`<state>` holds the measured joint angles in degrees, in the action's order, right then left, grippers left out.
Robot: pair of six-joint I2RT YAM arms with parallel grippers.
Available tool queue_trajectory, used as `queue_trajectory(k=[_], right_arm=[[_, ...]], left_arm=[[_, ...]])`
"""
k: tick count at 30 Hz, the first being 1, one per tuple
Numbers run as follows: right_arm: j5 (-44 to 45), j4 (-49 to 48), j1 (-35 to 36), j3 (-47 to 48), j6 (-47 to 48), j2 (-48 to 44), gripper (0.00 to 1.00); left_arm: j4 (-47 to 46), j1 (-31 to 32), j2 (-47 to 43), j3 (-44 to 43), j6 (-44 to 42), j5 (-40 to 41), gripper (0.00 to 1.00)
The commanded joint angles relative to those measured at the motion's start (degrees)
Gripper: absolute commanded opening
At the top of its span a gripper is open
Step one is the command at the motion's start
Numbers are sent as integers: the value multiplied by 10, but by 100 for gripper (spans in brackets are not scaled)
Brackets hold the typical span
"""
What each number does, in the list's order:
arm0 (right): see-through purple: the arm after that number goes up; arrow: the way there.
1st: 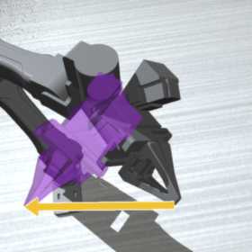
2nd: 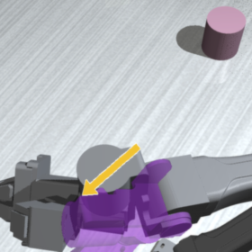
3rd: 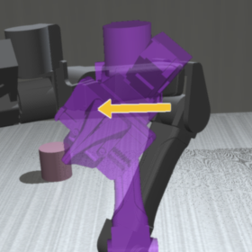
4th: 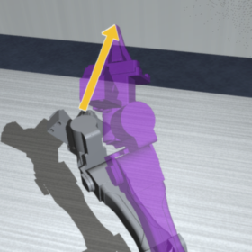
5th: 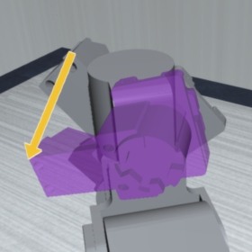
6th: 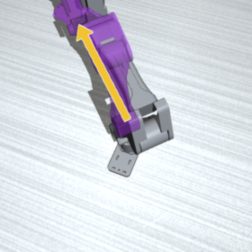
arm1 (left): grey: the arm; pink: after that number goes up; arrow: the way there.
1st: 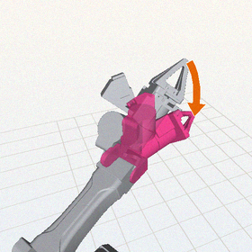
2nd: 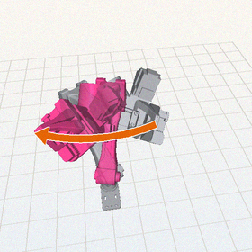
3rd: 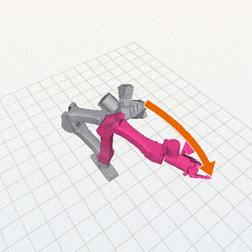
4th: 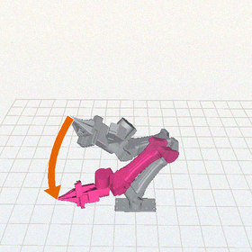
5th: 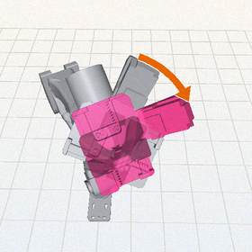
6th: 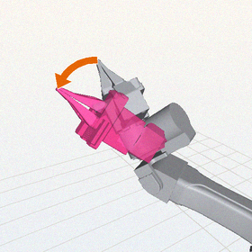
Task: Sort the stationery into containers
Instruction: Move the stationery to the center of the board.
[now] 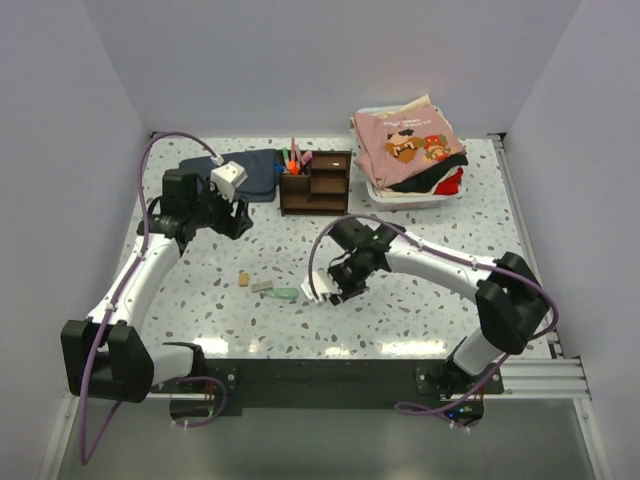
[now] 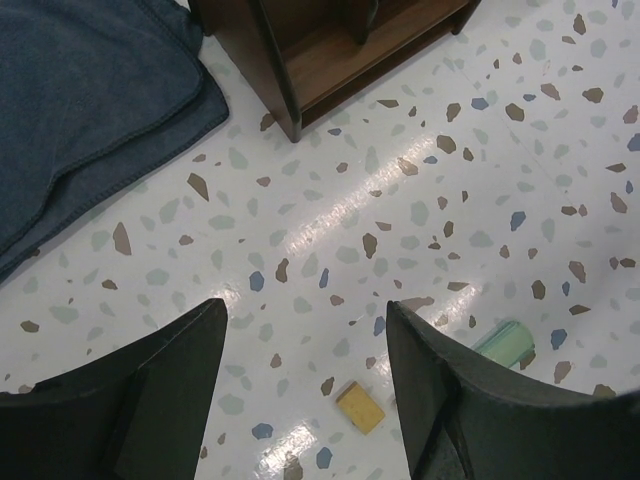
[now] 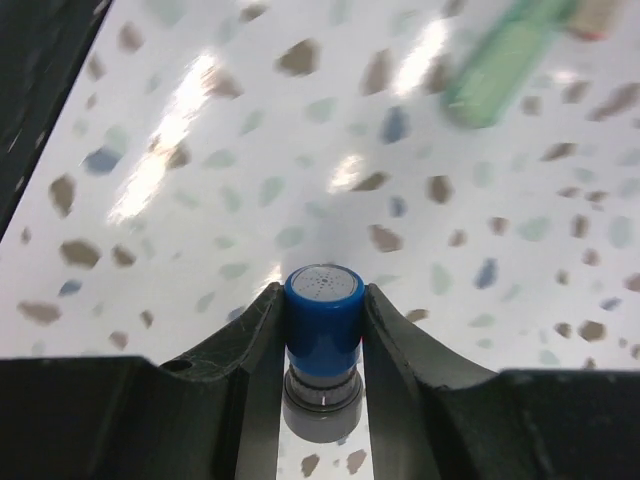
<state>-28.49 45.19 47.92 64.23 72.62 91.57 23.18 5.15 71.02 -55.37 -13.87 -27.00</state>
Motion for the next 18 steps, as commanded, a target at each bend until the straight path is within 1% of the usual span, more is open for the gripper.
queue_trajectory(k=[1, 2, 3, 4, 5, 6, 7, 8, 9, 10, 12, 13, 14, 18], right_arm=[[-159, -280, -63, -8, -333, -2, 0], [-161, -364, -83, -38, -476, -10, 0], [-148, -439, -87, -91, -528, -12, 0], [-137, -548, -88, -109, -560, -10, 0], [-125, -603, -87, -125, -609, -10, 0], [-108, -661, -87, -160, -638, -5, 0], [-59, -745, -87, -172, -663, -1, 0], [-43, -767, -87, -176, -692, 7, 0], [-32, -782, -87, -176, -702, 17, 0], [-9, -821, -86, -179, -710, 20, 0], [2, -867, -86, -200, -717, 22, 0], [5, -907, -86, -206, -714, 24, 0], [28, -923, -81, -217, -706, 24, 0], [76, -1006, -68, -244, -680, 38, 0]], left_arm=[[-30, -8, -9, 4, 19, -19, 70], [-31, -9, -6, 6, 21, -22, 70], [-33, -11, -4, 8, 24, -25, 70], [-32, -12, -1, 8, 26, -26, 69], [-31, -15, 3, 5, 27, -27, 70], [-27, -15, 6, 4, 27, -30, 70], [-19, -16, 8, 3, 25, -30, 70], [-16, -16, 10, -1, 24, -31, 69], [-14, -17, 10, -1, 23, -31, 69], [-13, -17, 11, 0, 21, -32, 69], [-16, -18, 12, 6, 20, -34, 69], [-20, -19, 13, 8, 21, -37, 69], [-22, -22, 16, 13, 24, -39, 69], [-25, -25, 28, 16, 25, -54, 68]])
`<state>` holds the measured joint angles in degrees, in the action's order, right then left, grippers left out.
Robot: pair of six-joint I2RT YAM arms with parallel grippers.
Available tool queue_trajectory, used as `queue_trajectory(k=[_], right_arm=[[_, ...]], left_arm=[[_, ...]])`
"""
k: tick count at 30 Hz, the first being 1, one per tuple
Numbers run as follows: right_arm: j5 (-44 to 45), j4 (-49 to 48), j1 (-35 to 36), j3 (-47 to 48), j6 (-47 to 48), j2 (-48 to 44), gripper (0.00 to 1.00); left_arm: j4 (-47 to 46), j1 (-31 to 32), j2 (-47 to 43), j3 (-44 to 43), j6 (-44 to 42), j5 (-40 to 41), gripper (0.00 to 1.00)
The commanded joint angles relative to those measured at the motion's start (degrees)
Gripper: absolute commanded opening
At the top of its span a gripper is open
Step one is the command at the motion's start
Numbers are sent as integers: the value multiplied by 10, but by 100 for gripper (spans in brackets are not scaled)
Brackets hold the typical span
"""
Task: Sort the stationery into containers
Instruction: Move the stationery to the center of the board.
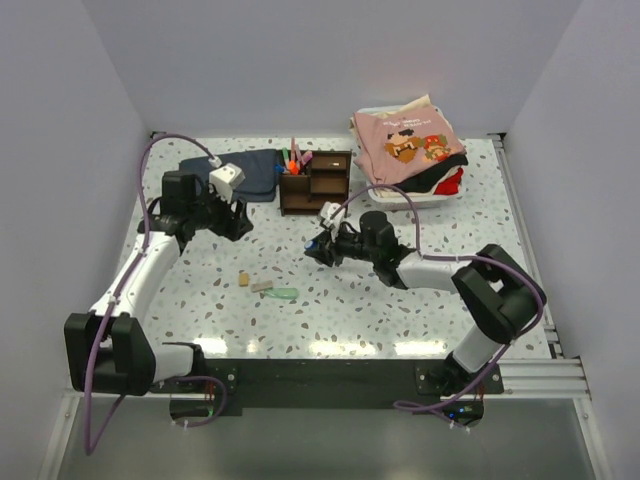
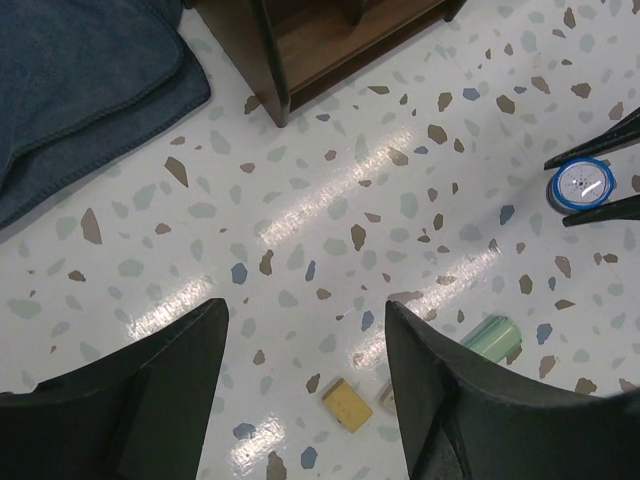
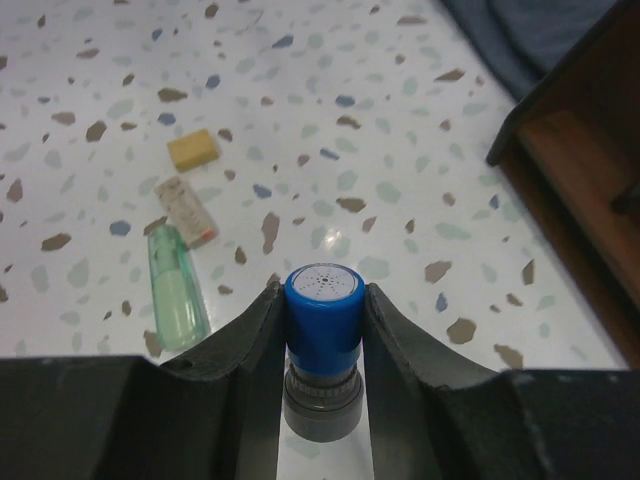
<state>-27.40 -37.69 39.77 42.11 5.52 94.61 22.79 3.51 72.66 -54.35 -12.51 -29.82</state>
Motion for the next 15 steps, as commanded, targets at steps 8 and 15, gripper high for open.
queue_trajectory(k=[8, 15], right_arm=[[106, -250, 32, -31, -10, 58, 0], [132, -266, 34, -28, -12, 79, 0]], left_arm=[[-17, -10, 35, -8, -4, -30, 68], [-34, -10, 39, 20, -1, -74, 68]])
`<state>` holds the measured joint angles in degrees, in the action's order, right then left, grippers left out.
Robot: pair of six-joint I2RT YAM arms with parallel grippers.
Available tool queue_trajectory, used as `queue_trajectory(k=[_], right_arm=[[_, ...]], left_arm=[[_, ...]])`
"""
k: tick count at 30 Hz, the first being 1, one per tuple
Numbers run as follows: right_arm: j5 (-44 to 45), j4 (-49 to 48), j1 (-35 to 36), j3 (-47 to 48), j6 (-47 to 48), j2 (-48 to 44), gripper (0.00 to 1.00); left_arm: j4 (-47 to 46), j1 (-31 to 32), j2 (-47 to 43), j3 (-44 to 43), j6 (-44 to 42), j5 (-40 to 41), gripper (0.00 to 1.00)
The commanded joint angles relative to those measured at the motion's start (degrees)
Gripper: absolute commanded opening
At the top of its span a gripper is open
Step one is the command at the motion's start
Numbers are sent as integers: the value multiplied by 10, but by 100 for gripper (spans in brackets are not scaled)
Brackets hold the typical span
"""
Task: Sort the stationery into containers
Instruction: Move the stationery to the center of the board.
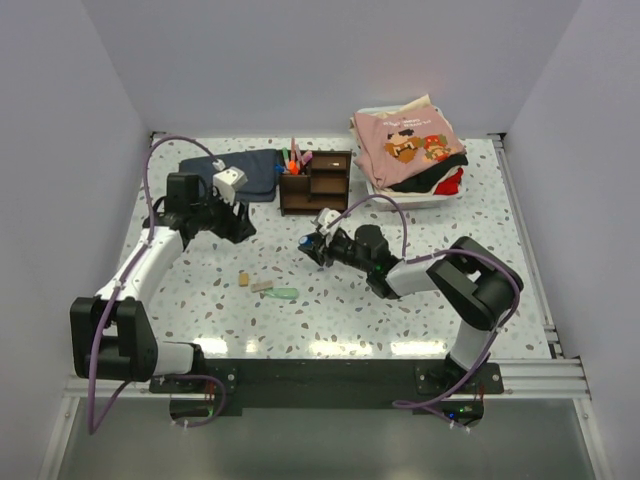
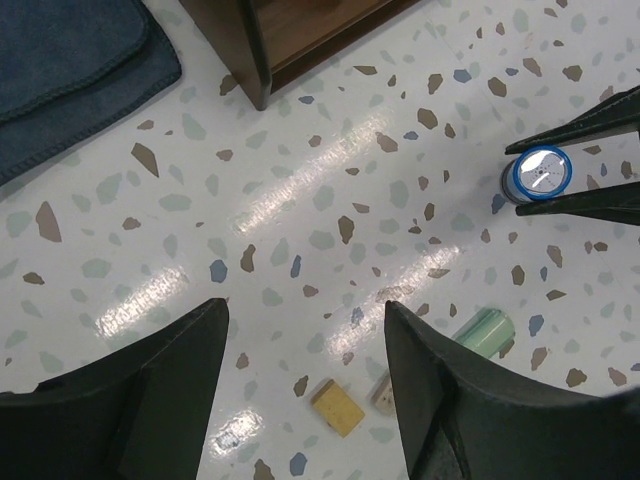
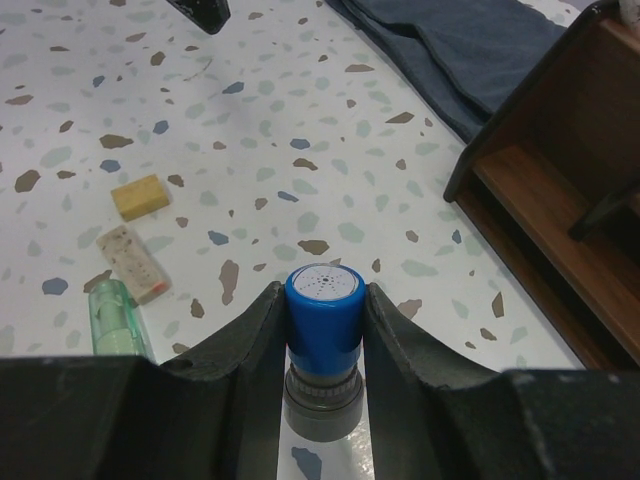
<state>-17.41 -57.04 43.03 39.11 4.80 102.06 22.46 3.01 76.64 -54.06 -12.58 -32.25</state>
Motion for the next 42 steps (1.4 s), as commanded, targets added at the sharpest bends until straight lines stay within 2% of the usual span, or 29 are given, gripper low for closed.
queue_trajectory(k=[1, 2, 11, 15, 19, 23, 24, 28, 34, 36, 38, 39, 40, 41, 42], right_arm=[[35, -74, 1, 1, -8, 6, 0], [36, -75, 1, 0, -10, 9, 0], [60, -104, 4, -3, -26, 38, 1], [66, -111, 7, 2, -30, 47, 3], [65, -111, 11, -4, -21, 42, 26], [64, -94, 10, -22, -13, 20, 43], [66, -91, 12, -27, -12, 8, 58], [69, -70, 12, -51, -5, -19, 65], [71, -55, 14, -75, 18, -64, 66], [34, -39, 13, -67, 48, -77, 66], [-12, 77, 14, -22, 130, -101, 66], [-70, 234, 14, 8, 163, -106, 65], [-95, 330, 15, 91, 233, -106, 63], [-115, 417, 17, 133, 264, -94, 60], [-154, 561, 21, 172, 294, -85, 58]], left_arm=[[-35, -5, -2, 24, 0, -61, 70], [-39, -5, -6, 40, 4, -75, 80], [-89, -5, -2, 90, 17, -120, 78], [-99, 4, 12, 97, -9, -188, 77], [-81, 34, 22, 94, -42, -182, 75], [-79, 37, 22, 96, -47, -178, 75], [-83, 37, 22, 97, -46, -178, 75], [-101, 37, 23, 106, -32, -182, 75], [-106, 37, 27, 111, -29, -182, 74], [-111, 37, 25, 111, -20, -171, 74], [-111, 37, 19, 113, -10, -166, 74], [-108, 37, 17, 113, -10, -164, 74], [-102, 37, 10, 113, -10, -159, 74], [-85, 37, 5, 109, -16, -147, 74], [-72, 37, 1, 106, -22, -139, 74]])
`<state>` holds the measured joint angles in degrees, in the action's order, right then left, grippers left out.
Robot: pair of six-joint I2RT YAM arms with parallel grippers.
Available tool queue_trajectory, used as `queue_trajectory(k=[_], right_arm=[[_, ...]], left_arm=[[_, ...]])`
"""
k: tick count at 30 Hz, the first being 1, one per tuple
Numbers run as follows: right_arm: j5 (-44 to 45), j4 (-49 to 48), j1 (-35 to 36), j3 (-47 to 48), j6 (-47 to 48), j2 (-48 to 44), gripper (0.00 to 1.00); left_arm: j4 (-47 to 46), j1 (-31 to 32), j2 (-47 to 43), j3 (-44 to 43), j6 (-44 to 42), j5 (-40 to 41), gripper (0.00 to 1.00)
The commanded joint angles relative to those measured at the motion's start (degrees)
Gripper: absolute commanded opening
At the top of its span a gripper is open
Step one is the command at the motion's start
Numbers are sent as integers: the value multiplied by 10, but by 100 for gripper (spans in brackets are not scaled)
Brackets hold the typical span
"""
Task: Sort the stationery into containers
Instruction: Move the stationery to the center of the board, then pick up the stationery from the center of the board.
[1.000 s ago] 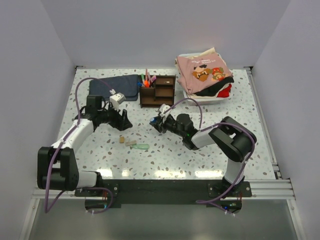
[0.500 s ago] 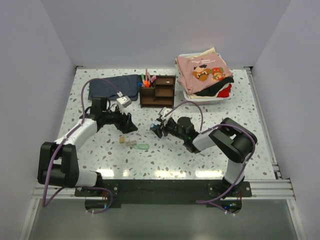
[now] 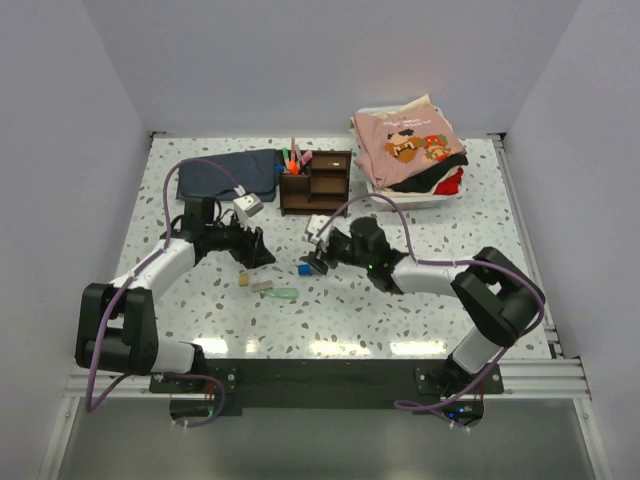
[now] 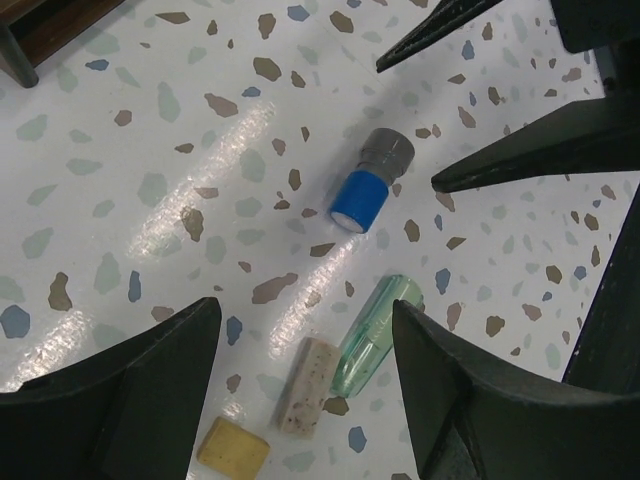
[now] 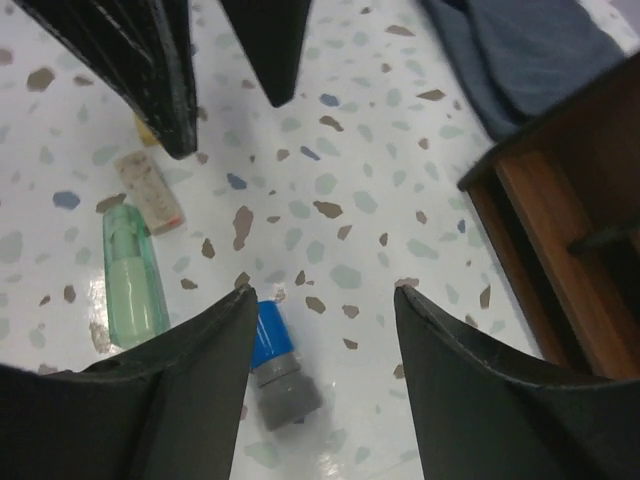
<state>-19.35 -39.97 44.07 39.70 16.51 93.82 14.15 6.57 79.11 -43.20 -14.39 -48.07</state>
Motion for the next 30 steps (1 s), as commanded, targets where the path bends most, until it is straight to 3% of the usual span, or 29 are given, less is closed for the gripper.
queue_trajectory(k=[1, 4, 6, 12, 18, 30], right_arm=[[-146, 467, 14, 239, 259, 8, 58], [-131, 694, 43, 362, 404, 52, 59], [-114, 816, 58, 414, 449, 94, 57], [-61, 1008, 79, 539, 542, 193, 57], [-31, 1010, 89, 542, 533, 218, 57], [-33, 934, 91, 513, 426, 221, 53]], left_arm=[[26, 0, -32, -12, -10, 29, 74], [84, -8, -42, -31, -34, 77, 75], [114, -16, -48, -37, -50, 98, 73], [117, -73, -86, -58, -13, 158, 74], [111, -147, -119, -75, 10, 162, 74], [118, -154, -136, -67, 16, 134, 75]])
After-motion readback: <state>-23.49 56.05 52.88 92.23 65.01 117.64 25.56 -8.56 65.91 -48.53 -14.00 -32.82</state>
